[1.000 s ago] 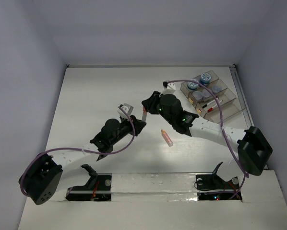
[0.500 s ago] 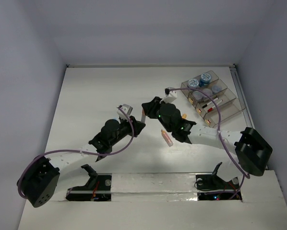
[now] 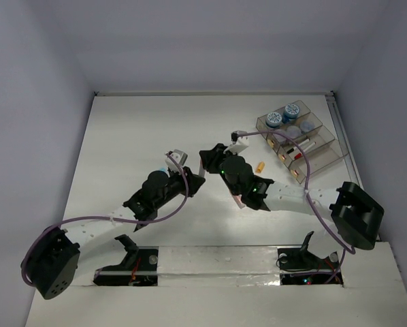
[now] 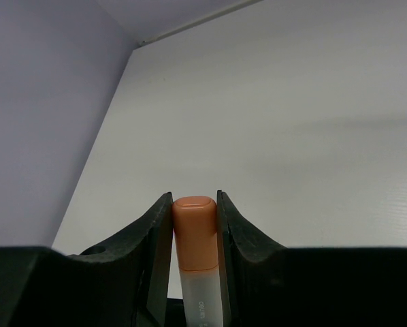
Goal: Sort the stationery into containers
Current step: Close the pen cap on the pen.
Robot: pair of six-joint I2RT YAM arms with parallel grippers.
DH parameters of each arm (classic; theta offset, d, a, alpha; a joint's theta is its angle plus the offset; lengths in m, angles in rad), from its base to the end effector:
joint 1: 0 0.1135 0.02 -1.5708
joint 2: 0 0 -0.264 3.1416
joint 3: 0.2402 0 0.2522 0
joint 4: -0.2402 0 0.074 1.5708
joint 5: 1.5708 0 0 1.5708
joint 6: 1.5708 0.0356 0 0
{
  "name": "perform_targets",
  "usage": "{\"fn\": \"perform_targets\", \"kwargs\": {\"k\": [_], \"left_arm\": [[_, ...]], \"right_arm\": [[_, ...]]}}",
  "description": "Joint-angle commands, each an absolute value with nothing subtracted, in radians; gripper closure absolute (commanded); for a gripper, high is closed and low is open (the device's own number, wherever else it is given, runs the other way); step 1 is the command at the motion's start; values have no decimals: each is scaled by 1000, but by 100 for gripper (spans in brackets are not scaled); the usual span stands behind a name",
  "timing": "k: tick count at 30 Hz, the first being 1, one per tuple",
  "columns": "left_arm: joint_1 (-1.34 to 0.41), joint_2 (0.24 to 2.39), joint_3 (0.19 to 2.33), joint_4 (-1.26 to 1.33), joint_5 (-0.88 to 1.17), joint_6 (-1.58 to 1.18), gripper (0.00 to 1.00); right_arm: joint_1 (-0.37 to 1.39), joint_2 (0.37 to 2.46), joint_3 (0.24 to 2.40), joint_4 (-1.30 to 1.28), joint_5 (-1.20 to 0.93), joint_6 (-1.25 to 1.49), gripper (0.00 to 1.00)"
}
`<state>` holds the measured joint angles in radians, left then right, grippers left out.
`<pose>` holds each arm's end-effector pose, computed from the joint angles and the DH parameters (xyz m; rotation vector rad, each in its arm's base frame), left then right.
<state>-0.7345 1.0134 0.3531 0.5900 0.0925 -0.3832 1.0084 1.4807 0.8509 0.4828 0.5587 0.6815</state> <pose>0.1609 -0.1498 0.2270 0.3742 1.6832 -0.9190 0.1933 0.2713 0.2654 0.1390 1.7521 0.7762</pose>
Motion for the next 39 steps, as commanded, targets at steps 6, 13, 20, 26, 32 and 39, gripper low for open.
{"fn": "perform_targets", "kwargs": {"k": [6, 13, 20, 26, 32, 39], "left_arm": [[-732, 959, 374, 718, 35, -365, 100], [-732, 945, 376, 713, 31, -357, 100], [-732, 893, 362, 715, 34, -350, 100], [-732, 827, 351, 699, 9, -347, 100], [-732, 790, 348, 689, -28, -347, 100], [-732, 759, 341, 687, -23, -344, 100]], "right_arm": [[1071, 1453, 807, 328, 431, 727, 100], [1071, 1439, 766, 279, 276, 764, 100], [1115, 1466, 672, 331, 258, 814, 100], [1227, 1548, 637, 359, 313, 888, 100], [1327, 1620, 647, 331, 393, 949, 100], [1327, 1608, 647, 305, 413, 965, 100]]}}
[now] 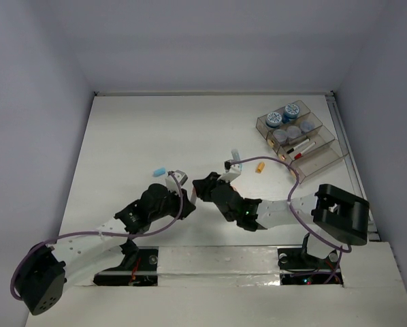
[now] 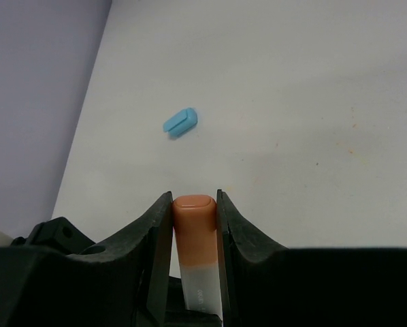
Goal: Sort the stationery into containers
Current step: Close the pen cap on the pen, then place the pen in the storage box.
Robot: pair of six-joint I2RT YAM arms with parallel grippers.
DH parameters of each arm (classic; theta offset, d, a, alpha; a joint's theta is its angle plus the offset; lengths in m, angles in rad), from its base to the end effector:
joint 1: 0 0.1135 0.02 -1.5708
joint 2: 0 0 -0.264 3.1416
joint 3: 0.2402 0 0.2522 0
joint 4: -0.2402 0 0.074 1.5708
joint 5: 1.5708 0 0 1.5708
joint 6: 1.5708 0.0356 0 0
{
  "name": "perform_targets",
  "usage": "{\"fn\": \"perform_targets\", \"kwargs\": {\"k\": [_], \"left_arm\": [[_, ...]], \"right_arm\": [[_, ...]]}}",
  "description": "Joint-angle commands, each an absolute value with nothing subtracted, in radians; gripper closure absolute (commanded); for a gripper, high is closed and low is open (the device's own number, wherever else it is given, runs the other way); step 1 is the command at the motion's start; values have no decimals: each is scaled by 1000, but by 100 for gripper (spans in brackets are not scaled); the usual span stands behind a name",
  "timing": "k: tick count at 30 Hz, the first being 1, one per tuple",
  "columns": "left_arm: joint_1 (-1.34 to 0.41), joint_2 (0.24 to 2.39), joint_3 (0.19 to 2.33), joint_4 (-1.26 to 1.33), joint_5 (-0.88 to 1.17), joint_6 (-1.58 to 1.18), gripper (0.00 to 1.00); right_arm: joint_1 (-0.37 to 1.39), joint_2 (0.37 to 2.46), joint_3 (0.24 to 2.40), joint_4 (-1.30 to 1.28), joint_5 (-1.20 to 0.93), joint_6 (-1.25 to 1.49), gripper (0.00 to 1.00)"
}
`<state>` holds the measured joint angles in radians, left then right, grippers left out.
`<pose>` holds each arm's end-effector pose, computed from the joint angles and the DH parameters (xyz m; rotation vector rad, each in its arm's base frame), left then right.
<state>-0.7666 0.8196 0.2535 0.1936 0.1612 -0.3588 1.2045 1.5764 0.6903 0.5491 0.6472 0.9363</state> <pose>0.1260 -0.1293 0.1860 0.5244 1.9793 -0.8845 0.1345 0.2906 0.1918 0.1916 1.9207 0.8664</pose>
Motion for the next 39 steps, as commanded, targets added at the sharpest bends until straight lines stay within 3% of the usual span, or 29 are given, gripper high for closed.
{"fn": "perform_targets", "kwargs": {"k": [1, 4, 7, 8, 11, 14, 20, 28, 35, 39], "left_arm": [[-732, 776, 345, 686, -18, -342, 100], [-732, 822, 362, 680, -5, -341, 100], [-732, 841, 364, 686, 35, -333, 75], [-732, 841, 362, 686, 38, -330, 62], [-732, 838, 360, 686, 41, -327, 46], [-732, 838, 364, 683, 43, -325, 38], [-732, 830, 359, 686, 45, -327, 29], [-732, 873, 394, 652, 60, -328, 25], [-742, 884, 399, 649, 57, -321, 24], [-752, 887, 402, 646, 57, -318, 24]], "right_arm": [[1327, 1602, 682, 249, 457, 956, 100], [1258, 1559, 745, 155, 498, 901, 100], [1122, 1508, 793, 150, 483, 847, 100], [1085, 1494, 810, 155, 470, 835, 100], [959, 1444, 865, 150, 466, 796, 100], [844, 1414, 923, 91, 511, 758, 100], [591, 1260, 924, 16, 474, 710, 100], [68, 1055, 901, -166, 540, 520, 100], [-257, 1115, 825, -124, 385, 552, 100], [-302, 1206, 812, -48, 278, 598, 100]]}}
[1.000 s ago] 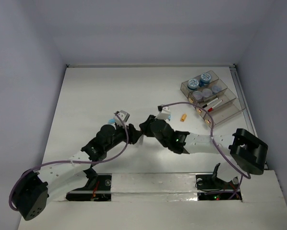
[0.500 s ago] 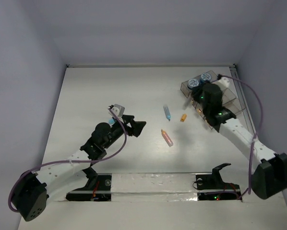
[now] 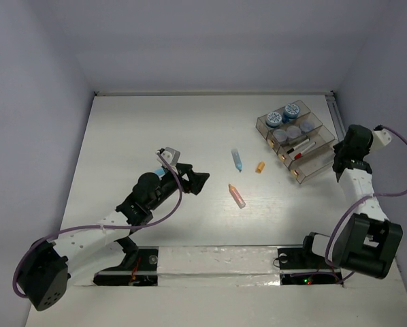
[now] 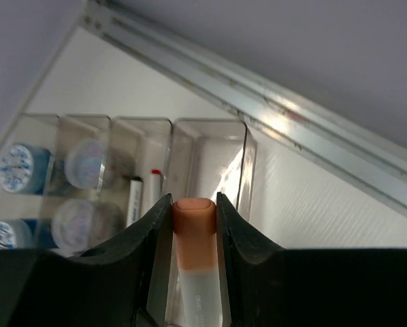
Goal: Sort the stationery into containers
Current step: Place the pen in the storage box, then pick up the pen from the center of the board.
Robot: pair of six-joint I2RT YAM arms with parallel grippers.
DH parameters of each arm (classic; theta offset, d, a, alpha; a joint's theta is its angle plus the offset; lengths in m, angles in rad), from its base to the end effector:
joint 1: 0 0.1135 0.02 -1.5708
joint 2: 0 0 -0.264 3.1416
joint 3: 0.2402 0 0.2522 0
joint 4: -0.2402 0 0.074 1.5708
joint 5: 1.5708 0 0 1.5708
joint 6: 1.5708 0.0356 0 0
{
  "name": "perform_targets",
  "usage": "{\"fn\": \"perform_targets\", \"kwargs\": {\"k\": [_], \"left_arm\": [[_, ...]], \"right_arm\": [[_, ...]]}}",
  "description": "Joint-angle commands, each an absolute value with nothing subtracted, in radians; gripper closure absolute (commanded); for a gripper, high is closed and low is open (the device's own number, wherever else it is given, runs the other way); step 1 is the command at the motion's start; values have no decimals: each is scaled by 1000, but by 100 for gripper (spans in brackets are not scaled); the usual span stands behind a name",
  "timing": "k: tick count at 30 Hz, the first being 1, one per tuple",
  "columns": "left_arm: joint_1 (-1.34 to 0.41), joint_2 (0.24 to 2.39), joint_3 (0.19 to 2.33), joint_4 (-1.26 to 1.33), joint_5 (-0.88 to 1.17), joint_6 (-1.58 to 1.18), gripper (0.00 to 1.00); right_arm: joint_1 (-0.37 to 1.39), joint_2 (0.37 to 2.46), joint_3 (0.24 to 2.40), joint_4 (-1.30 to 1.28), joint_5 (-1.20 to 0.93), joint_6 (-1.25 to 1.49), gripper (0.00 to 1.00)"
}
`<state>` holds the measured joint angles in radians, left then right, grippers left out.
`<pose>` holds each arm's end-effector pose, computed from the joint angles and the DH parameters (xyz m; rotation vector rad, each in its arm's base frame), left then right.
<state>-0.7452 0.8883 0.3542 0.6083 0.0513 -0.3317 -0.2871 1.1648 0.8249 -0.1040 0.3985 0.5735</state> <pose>0.1488 -0.1398 0.2534 0.3634 1.5218 -0.8983 0.2485 -0.0878 0.2851 1.0492 1.6840 -0.2159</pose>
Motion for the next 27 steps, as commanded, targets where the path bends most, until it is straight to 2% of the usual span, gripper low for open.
{"fn": "perform_targets", "kwargs": {"k": [1, 13, 14, 16, 17, 21, 23, 27], "left_arm": [[-752, 887, 402, 646, 57, -318, 24], [-761, 913, 405, 653, 57, -311, 24], [-761, 914, 405, 653, 57, -311, 24], [-761, 916, 407, 653, 54, -311, 24], [-761, 913, 402, 658, 52, -311, 24], [-761, 908, 400, 657, 48, -311, 24], [-761, 910, 402, 657, 46, -310, 24], [-761, 905, 403, 652, 34, -307, 25]], "right_arm": [[-313, 1216, 793, -28, 261, 603, 100], [-313, 1321, 775, 43, 216, 637, 100], [-313, 1327, 773, 43, 216, 638, 96], [-313, 1338, 773, 49, 203, 632, 82], [-313, 1344, 776, 48, 189, 627, 67], [-313, 1330, 808, 23, 147, 598, 21], [-313, 1307, 821, 12, 97, 591, 16], [-289, 1179, 782, 41, -53, 581, 11]]}}
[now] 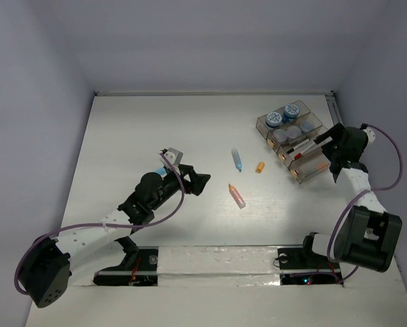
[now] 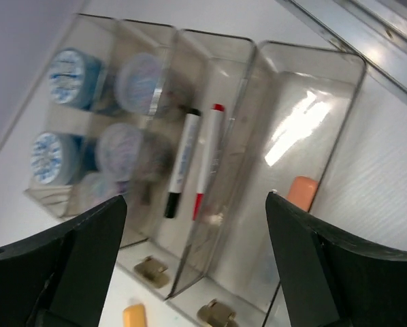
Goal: Sort the stationery into containers
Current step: Pick up the pen from the center of the board.
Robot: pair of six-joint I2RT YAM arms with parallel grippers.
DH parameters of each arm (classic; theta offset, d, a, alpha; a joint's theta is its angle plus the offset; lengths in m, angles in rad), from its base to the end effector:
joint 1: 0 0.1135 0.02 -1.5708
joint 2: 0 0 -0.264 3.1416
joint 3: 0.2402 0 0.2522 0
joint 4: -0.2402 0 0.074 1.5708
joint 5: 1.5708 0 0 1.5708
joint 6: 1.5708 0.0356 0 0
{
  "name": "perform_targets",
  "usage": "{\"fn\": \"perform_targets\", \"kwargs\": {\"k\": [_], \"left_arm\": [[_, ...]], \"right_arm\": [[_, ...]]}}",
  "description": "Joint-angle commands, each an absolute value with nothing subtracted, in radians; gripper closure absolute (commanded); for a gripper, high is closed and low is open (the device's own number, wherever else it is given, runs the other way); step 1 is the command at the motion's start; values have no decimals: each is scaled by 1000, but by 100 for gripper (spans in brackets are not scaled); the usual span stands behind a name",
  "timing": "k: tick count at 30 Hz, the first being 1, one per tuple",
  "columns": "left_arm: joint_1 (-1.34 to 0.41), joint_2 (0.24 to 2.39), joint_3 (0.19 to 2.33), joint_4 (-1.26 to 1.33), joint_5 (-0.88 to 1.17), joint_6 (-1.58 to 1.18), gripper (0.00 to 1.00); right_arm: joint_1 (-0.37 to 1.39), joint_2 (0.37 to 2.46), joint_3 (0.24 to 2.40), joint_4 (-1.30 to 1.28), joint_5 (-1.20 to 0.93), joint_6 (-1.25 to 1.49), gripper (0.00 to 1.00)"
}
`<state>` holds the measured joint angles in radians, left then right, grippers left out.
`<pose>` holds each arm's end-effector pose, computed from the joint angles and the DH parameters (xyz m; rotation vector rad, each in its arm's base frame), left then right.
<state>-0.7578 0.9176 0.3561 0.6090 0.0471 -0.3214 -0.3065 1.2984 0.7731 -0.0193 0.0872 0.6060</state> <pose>0.1501 -0.1444 0.2487 0.3829 1.5451 -0.8896 0.2704 -0.0888 0.2401 0.9779 1.8745 0.0865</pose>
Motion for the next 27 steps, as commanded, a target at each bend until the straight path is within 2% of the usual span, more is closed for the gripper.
{"fn": "perform_targets", "kwargs": {"k": [1, 4, 5, 6, 8, 11, 15, 17, 18, 20, 21, 22, 24, 27], "left_arm": [[-761, 900, 403, 649, 29, -308, 25], [-761, 876, 394, 644, 11, -305, 25], [-761, 871, 390, 640, -23, -307, 26], [-761, 867, 388, 638, -41, -307, 26], [-761, 859, 387, 632, -58, -308, 27], [-761, 845, 382, 623, -89, -308, 27], [-761, 827, 376, 615, -132, -304, 28], [-761, 825, 376, 611, -141, -302, 28], [-761, 824, 376, 609, -149, -301, 28], [-761, 830, 376, 611, -155, -299, 28], [-761, 833, 374, 611, -159, -301, 28], [-761, 841, 376, 611, -166, -299, 28], [-761, 847, 377, 609, -173, -298, 29], [-761, 853, 377, 607, -179, -296, 29]], "right_arm": [[-249, 1154, 770, 51, -83, 562, 10], [-154, 1065, 739, 6, -187, 502, 8], [-74, 1045, 730, 0, -225, 486, 2], [-30, 1026, 709, -36, -236, 471, 0], [97, 985, 687, -106, -227, 443, 0], [196, 960, 632, -169, -241, 442, 0], [394, 994, 606, -212, -238, 442, 1], [466, 1025, 623, -242, -200, 437, 9], [500, 1066, 632, -251, -145, 434, 17], [584, 1113, 670, -287, -42, 430, 26], [606, 1138, 684, -293, -17, 428, 36], [627, 1193, 696, -305, -6, 423, 39], [695, 1248, 745, -316, 67, 422, 42], [762, 1368, 816, -344, 150, 417, 36]]}}
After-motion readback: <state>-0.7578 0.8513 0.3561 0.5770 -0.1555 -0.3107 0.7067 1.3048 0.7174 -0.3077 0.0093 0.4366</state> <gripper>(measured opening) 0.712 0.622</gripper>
